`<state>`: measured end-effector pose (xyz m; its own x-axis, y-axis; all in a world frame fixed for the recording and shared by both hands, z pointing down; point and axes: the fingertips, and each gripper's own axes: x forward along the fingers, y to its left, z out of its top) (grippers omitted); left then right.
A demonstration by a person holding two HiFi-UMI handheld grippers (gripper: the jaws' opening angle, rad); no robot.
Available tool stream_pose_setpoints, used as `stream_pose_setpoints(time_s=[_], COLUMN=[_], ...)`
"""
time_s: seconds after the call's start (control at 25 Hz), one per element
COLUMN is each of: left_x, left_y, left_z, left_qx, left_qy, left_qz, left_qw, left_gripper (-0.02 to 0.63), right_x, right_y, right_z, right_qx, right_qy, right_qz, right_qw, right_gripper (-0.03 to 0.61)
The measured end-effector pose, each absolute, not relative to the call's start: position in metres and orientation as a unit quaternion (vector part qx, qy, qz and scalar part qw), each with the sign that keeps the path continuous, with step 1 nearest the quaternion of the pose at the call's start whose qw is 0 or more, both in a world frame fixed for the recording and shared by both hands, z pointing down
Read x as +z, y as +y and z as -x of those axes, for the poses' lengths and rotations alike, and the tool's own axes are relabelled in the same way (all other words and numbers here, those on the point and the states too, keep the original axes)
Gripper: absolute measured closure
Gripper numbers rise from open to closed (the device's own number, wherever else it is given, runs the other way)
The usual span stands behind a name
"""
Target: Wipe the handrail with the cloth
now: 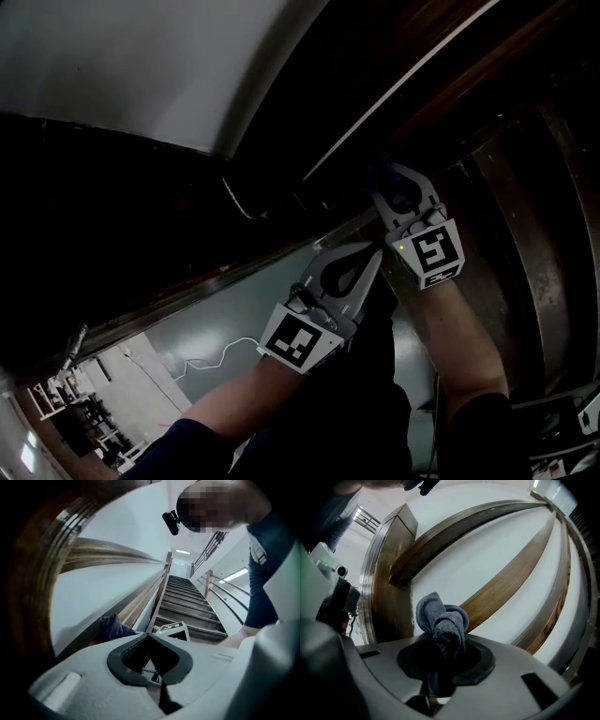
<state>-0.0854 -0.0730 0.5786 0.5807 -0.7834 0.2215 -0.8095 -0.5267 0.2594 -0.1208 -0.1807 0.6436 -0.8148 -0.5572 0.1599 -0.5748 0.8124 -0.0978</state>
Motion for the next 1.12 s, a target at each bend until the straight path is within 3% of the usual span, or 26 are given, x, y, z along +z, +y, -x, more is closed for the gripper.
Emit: stream_pose_setpoints(time_s=[1.12], left_x=[0.415], left_y=[-0.199], left_z=[-0.067], left_qx=[0.037], left_qy=[-0.345], left_qz=[-0.937], left_qw=[0.044], left_gripper=[0.612], right_x=[0.475], right_y=[-0.367], right_z=[-0.081], right_qx=[-0.06], right_qy=[-0.917], right_qz=[-0.37], right_qw=[0.138], right_gripper=[0.483])
